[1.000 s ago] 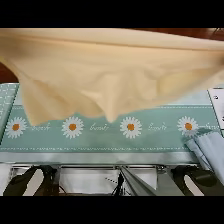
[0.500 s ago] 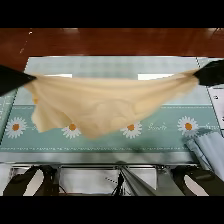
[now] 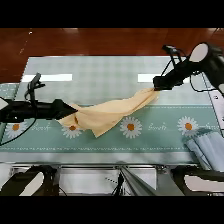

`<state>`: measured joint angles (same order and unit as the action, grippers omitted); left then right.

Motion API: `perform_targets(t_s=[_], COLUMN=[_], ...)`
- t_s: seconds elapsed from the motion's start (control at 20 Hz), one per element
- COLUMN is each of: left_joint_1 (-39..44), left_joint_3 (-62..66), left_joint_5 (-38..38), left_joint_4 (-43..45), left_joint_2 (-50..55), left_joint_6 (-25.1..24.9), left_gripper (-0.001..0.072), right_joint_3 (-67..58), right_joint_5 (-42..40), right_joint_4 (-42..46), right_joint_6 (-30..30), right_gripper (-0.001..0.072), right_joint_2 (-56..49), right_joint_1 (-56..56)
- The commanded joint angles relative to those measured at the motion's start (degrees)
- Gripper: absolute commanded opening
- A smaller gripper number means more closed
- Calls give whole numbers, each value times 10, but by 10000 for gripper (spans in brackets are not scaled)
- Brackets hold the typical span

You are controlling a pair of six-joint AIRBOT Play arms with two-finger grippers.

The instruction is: Fold the shirts.

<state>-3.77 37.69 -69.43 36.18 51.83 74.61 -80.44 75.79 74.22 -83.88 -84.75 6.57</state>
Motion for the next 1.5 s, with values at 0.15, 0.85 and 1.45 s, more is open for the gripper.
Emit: perform_targets(t_s=[0.15,0.85,1.45], left_joint_1=[-17,-18,159], left_joint_3=[-30,-71,-113], left_joint_5=[36,-146,148], left_joint_4=[33,35,35], left_joint_2=[75,24,30], left_joint_6=[-24,-7,72], left_gripper=[404,592,591], right_joint_3=[0,3,5], right_joint_5=[-22,20,1], right_joint_4=[-6,122,78], right_joint_6=[11,41,47], right_gripper=[156,500,502], right_joint_2=[-47,72,72], right_joint_1=[0,0,0])
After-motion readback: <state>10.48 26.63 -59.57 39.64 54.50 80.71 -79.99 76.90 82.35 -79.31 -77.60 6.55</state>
